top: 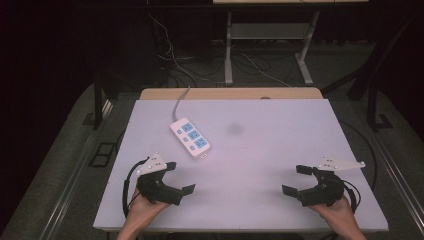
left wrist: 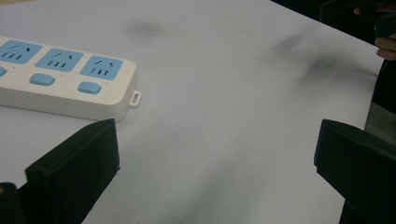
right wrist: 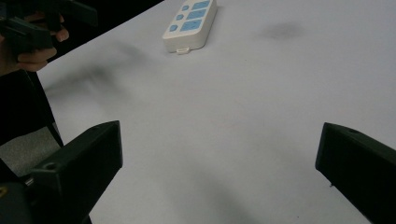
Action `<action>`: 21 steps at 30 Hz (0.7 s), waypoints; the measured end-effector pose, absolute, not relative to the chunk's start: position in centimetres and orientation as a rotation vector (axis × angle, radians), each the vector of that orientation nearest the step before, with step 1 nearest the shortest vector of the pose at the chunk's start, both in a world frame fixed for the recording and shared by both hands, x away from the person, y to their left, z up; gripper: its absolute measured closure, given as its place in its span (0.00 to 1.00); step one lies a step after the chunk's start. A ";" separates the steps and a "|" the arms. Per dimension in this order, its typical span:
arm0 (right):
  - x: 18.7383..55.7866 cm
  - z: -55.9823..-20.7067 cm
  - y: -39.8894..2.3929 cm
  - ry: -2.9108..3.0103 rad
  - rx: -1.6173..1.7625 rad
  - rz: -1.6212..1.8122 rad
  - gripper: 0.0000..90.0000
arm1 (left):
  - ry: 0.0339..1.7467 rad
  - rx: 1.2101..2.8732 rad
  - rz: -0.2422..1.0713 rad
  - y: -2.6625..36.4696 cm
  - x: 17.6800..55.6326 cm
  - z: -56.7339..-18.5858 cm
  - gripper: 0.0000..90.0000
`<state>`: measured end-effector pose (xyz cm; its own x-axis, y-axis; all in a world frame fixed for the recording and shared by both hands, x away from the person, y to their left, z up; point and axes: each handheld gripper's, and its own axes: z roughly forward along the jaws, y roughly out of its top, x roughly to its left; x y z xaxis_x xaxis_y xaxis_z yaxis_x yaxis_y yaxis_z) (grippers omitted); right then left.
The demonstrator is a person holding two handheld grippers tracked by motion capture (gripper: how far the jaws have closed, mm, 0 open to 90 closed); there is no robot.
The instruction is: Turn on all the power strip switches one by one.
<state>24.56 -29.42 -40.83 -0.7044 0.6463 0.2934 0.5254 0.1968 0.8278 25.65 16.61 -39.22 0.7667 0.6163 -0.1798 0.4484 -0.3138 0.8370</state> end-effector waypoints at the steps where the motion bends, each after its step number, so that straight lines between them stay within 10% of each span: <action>1: 24.6 -40.8 -29.4 2.338 1.149 1.534 0.01 | 0.807 1.968 0.205 16.5 25.7 -39.1 0.00; 21: 24.5 -40.8 -29.5 2.329 1.141 1.538 0.01 | 0.782 2.098 0.171 15.8 28.6 -36.7 0.00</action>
